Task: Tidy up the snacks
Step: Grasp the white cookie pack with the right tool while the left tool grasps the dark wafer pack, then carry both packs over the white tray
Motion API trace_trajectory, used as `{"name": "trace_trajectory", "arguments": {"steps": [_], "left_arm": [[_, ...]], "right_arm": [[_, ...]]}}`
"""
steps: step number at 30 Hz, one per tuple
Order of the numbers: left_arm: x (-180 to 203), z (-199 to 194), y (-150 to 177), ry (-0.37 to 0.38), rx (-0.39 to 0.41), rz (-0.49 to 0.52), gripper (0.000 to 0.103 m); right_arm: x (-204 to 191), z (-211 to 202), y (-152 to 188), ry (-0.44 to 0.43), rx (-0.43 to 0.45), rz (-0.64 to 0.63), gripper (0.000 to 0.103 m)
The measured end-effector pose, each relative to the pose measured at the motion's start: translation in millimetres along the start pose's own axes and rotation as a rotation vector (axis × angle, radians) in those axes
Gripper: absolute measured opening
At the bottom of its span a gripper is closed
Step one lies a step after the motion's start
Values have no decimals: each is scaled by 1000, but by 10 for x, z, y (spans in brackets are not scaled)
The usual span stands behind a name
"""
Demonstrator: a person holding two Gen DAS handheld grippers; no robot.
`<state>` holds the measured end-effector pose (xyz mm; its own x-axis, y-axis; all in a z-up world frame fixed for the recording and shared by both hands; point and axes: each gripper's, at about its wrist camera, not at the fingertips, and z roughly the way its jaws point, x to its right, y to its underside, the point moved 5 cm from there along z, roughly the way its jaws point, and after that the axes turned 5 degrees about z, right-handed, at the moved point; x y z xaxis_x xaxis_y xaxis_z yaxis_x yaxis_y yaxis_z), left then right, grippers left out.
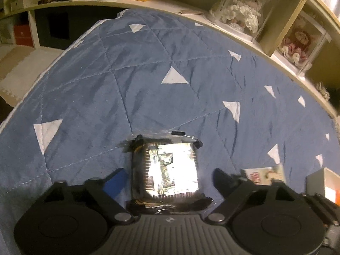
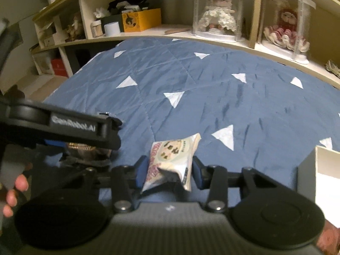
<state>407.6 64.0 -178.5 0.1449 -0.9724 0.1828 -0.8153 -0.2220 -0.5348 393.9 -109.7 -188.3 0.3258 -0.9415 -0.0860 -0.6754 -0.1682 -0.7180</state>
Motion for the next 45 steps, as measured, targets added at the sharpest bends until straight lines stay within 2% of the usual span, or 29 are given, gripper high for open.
{"name": "trace_trajectory", "arguments": {"steps": [2, 5, 12, 21, 25, 32, 45], "left_arm": [[-7, 8, 1, -20, 6, 14, 67], [-11, -15, -4, -18, 9, 40, 64], [-4, -177, 22, 32, 11, 50, 63], [222, -655, 43, 115, 95, 94, 63], [370, -783, 106, 147, 109, 112, 63], [717, -1018, 203, 209, 144, 174, 63], [1595, -1216, 364, 336, 141, 269, 63]], "right_arm": [[28, -43, 9, -5, 4, 19, 46], [58, -88, 17, -12, 8, 33, 46], [156, -254, 39, -4, 30, 73, 45], [501, -732, 1, 20, 101, 155, 45], [693, -995, 51, 46, 130, 177, 45], [1053, -1397, 185, 96, 165, 215, 45], [1701, -1947, 404, 155, 234, 290, 45]]}}
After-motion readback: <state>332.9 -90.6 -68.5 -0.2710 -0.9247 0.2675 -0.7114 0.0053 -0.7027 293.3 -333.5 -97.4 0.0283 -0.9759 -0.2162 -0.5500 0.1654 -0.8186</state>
